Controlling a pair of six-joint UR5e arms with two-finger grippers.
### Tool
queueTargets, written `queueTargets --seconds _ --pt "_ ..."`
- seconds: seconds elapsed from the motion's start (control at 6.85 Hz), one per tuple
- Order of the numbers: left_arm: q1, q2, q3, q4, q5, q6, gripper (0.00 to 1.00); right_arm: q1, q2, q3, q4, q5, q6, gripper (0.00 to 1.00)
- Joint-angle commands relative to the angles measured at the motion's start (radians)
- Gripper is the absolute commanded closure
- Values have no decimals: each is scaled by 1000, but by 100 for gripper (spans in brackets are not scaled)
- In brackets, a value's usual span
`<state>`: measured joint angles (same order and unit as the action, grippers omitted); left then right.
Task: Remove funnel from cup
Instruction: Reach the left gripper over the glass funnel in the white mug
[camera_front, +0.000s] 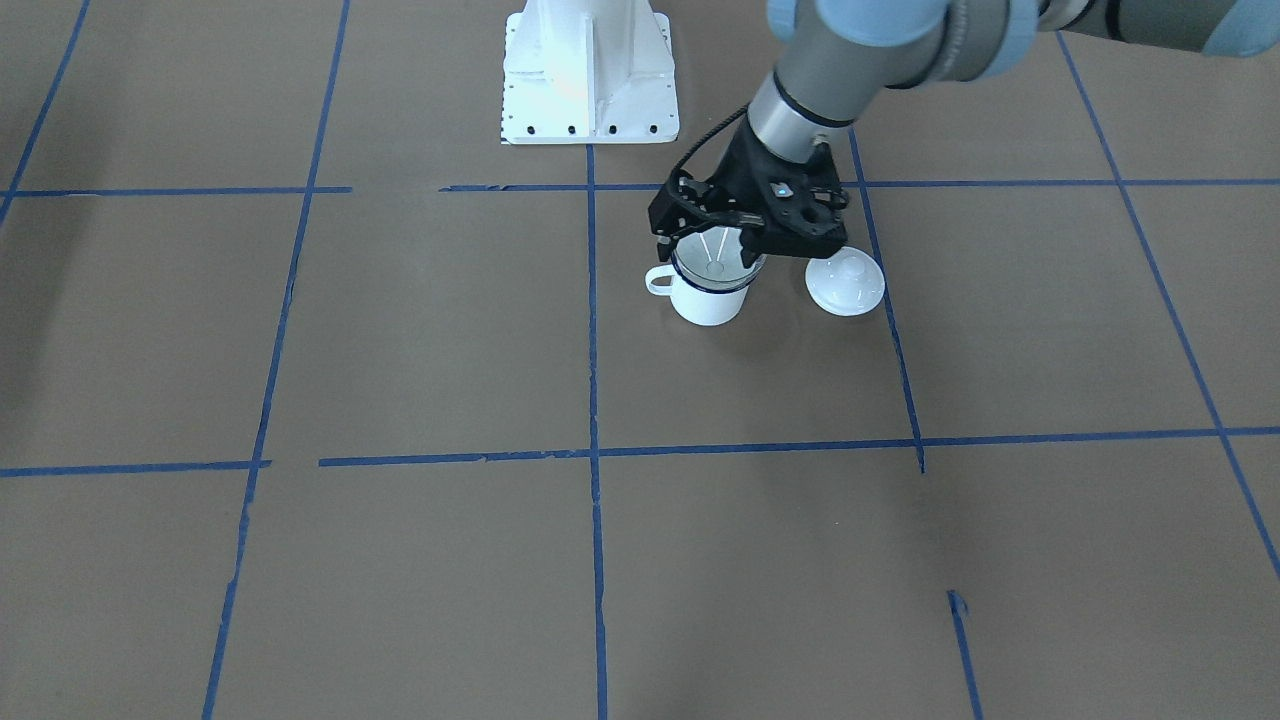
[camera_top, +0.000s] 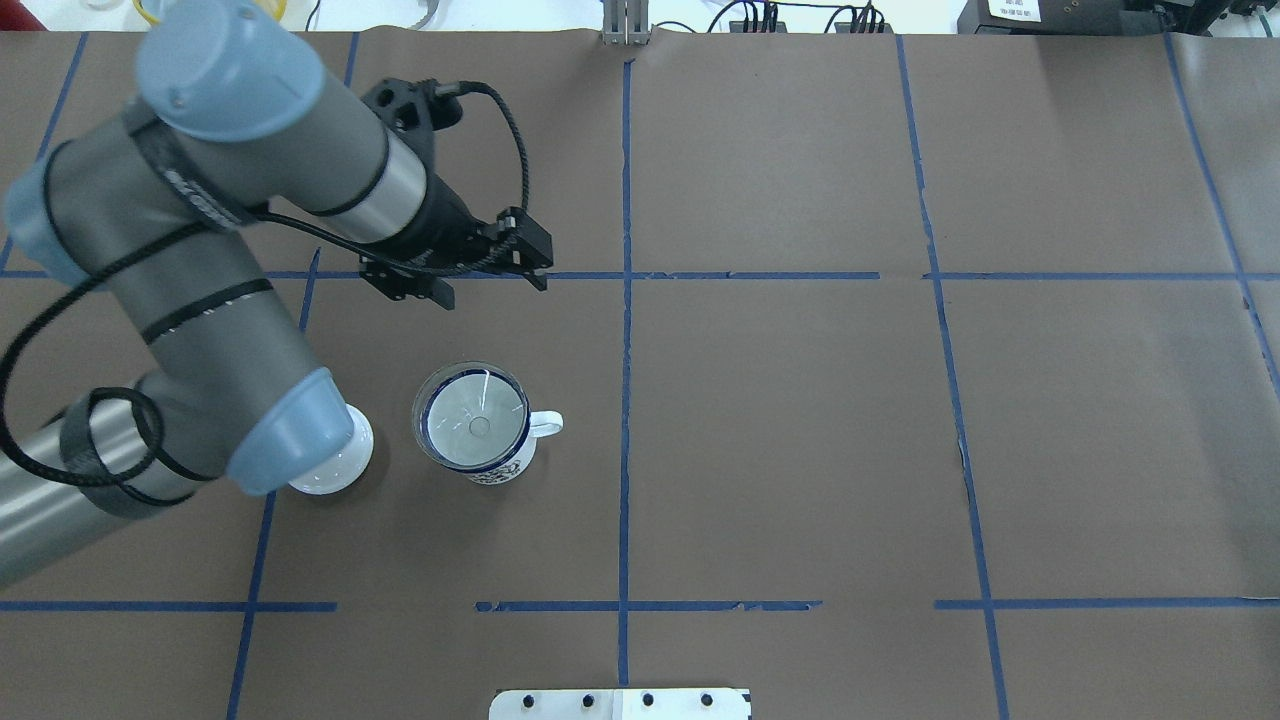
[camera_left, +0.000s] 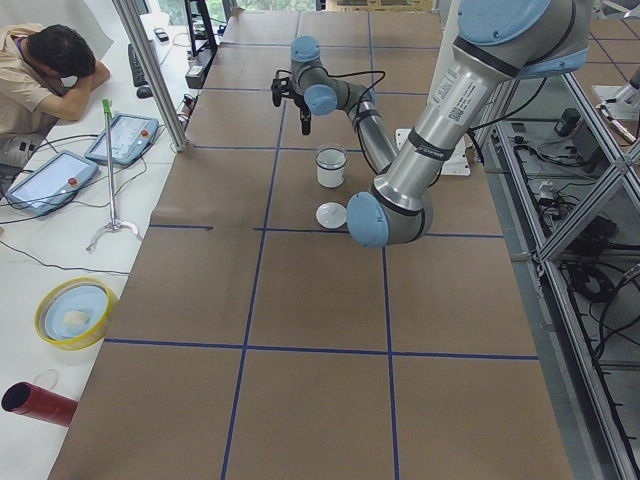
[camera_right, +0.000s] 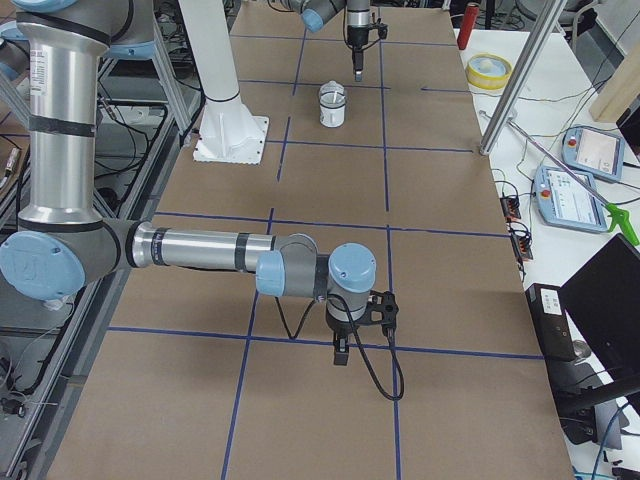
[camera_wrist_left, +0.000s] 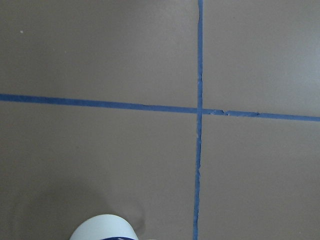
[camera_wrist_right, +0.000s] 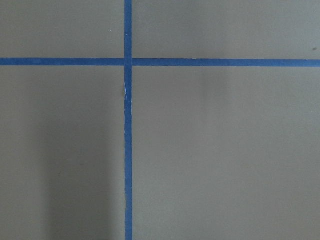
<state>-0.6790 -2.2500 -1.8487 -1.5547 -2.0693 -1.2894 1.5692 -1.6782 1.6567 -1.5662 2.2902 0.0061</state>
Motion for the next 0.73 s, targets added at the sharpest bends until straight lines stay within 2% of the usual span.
queueTargets --seconds 0.0,0.29,0.58 --pt "123 -65 22 148 138 -85 0 0 0 0 0 0 0 0" --pt "162 -40 43 146 198 -85 0 0 0 0 0 0 0 0" --pt "171 0 43 140 199 -76 0 0 0 0 0 0 0 0"
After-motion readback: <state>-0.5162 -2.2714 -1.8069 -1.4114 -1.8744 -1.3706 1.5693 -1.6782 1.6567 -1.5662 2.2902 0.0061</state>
